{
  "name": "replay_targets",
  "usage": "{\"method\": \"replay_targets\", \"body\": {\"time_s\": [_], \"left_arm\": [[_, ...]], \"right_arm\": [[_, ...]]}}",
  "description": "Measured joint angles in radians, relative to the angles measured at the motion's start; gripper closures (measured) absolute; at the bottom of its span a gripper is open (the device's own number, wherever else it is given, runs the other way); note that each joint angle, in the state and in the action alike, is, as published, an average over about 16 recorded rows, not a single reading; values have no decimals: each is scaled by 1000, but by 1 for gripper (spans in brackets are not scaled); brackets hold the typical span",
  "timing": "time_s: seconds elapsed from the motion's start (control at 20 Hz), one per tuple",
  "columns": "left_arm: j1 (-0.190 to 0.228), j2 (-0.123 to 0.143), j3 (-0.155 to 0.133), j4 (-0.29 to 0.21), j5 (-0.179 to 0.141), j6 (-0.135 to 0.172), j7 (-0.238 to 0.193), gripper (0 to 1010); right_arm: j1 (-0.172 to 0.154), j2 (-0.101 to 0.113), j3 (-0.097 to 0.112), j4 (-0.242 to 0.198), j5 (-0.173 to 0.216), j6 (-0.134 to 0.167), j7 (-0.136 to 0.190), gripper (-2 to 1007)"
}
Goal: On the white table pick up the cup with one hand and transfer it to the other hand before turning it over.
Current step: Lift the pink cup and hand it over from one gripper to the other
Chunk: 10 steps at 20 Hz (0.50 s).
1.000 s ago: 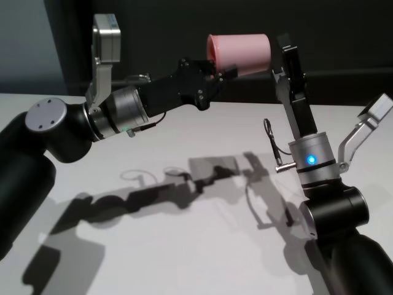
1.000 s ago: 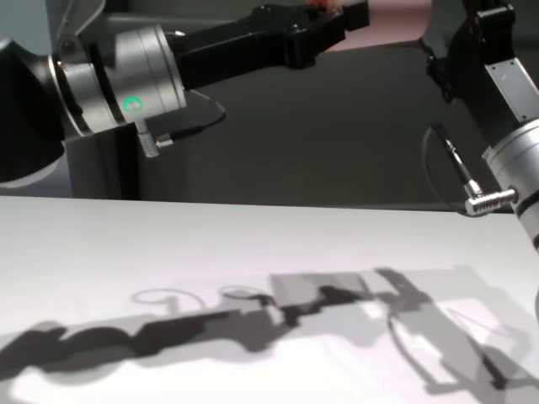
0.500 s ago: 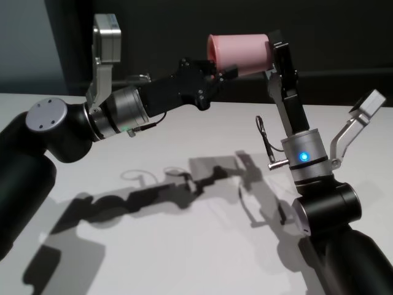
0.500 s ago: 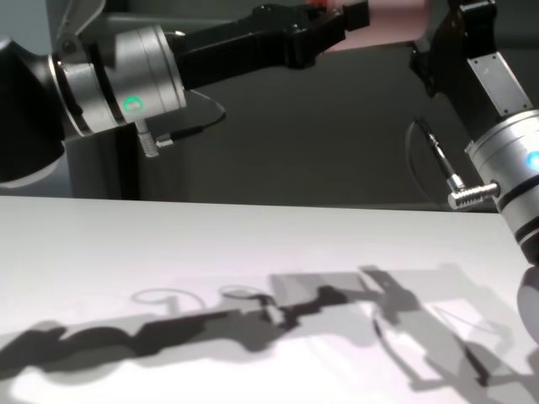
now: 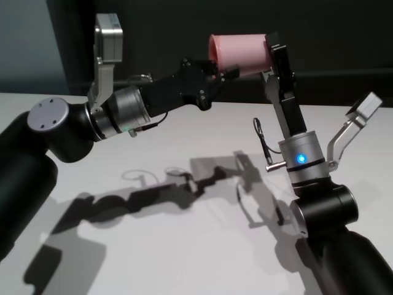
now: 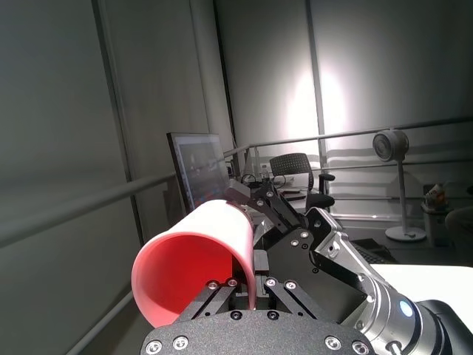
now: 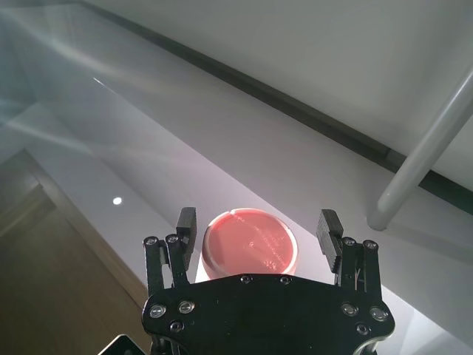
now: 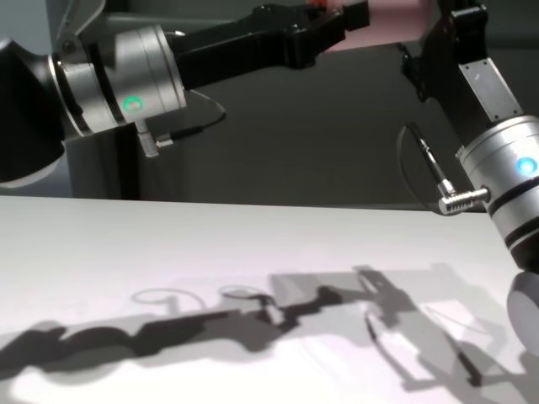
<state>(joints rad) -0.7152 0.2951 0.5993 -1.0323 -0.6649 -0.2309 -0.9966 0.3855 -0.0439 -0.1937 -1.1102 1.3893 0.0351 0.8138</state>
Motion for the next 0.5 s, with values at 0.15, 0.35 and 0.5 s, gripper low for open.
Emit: {"method": "replay_targets", "body": {"time_s": [0.15, 0.35, 0.5], "left_arm": [[0, 0, 0, 0, 0, 0, 0, 958], [0, 0, 0, 0, 0, 0, 0, 958], [0, 0, 0, 0, 0, 0, 0, 958]], "right_arm": [[3, 1, -7, 6, 6, -2, 3, 5], [6, 2, -16, 12, 14, -3, 7, 5], [9, 2, -24, 16, 20, -5, 10, 5]]}}
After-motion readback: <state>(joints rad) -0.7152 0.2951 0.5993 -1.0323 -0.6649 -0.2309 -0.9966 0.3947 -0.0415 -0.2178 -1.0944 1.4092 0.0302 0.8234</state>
